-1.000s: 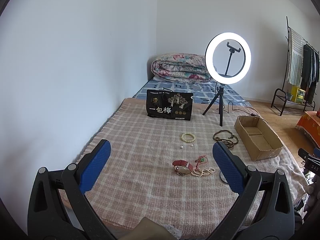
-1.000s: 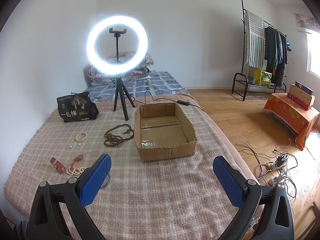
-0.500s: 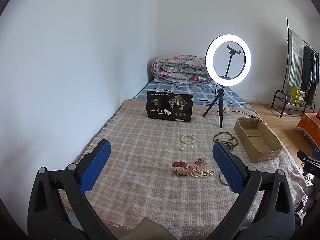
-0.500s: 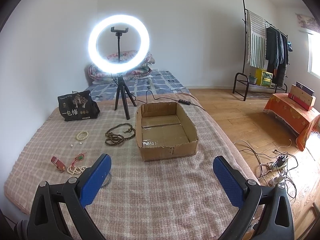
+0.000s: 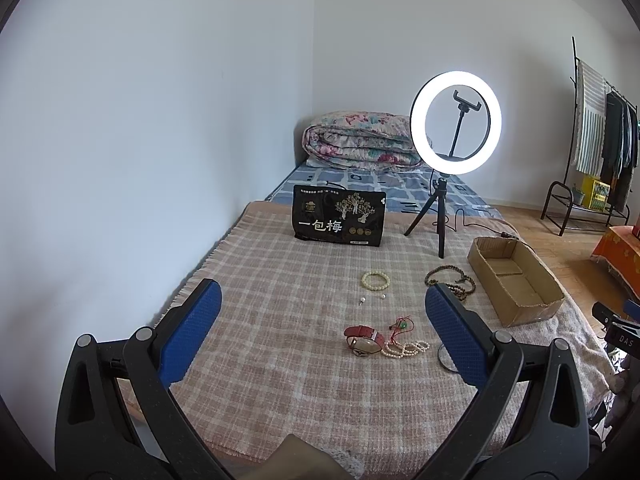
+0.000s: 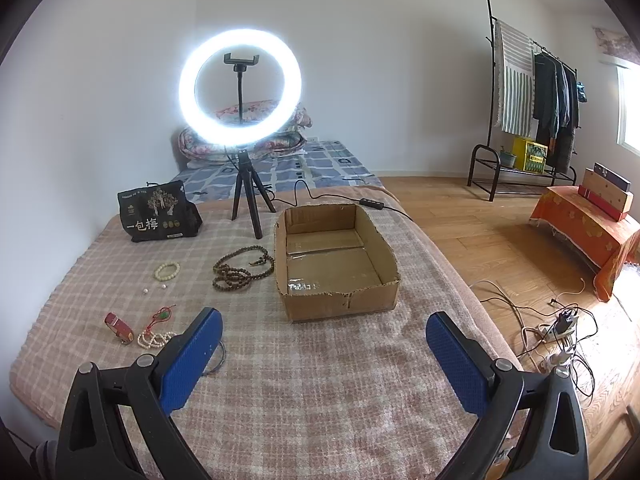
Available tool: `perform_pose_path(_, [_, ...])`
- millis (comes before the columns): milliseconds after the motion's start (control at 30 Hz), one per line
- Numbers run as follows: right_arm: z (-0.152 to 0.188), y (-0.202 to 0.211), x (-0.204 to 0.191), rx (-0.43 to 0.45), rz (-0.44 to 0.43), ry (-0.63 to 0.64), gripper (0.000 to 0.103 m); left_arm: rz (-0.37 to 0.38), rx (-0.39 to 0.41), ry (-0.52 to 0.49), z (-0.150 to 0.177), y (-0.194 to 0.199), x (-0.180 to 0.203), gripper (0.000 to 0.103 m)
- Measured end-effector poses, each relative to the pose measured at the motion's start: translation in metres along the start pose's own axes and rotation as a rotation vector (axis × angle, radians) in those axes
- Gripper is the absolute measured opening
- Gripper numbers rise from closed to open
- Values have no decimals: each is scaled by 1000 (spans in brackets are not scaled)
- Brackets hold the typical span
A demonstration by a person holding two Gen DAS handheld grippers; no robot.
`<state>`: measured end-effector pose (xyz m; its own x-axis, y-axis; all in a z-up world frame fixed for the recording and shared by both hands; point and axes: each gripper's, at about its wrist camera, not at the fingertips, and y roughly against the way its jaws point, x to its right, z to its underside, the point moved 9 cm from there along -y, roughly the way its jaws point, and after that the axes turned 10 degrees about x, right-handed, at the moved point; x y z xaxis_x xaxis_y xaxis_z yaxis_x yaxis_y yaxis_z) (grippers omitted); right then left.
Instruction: Organize jewelry
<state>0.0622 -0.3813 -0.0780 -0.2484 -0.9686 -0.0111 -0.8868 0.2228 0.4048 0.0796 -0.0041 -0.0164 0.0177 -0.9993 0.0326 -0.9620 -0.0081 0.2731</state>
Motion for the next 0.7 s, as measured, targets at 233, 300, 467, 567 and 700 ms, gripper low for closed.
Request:
perform_pose_path(233, [1, -1, -1, -4, 0, -2, 103, 0, 2, -1, 1, 1, 1, 103])
perform_pose_path(300, [1, -1, -1, -2, -1, -2, 103, 0, 2, -1, 2, 1, 0, 103])
perform_pose_path(467, [1, -3, -3, -2, -4, 0, 103, 1, 3, -1, 3, 1, 0, 103])
perform_pose_path(567, [2, -4, -4, -5, -5, 0, 103, 0, 4, 0, 3, 2, 0, 103])
perform_pose_path(700, [2, -5, -4, -7, -7, 1, 103, 1, 3, 0, 4, 2, -1, 103])
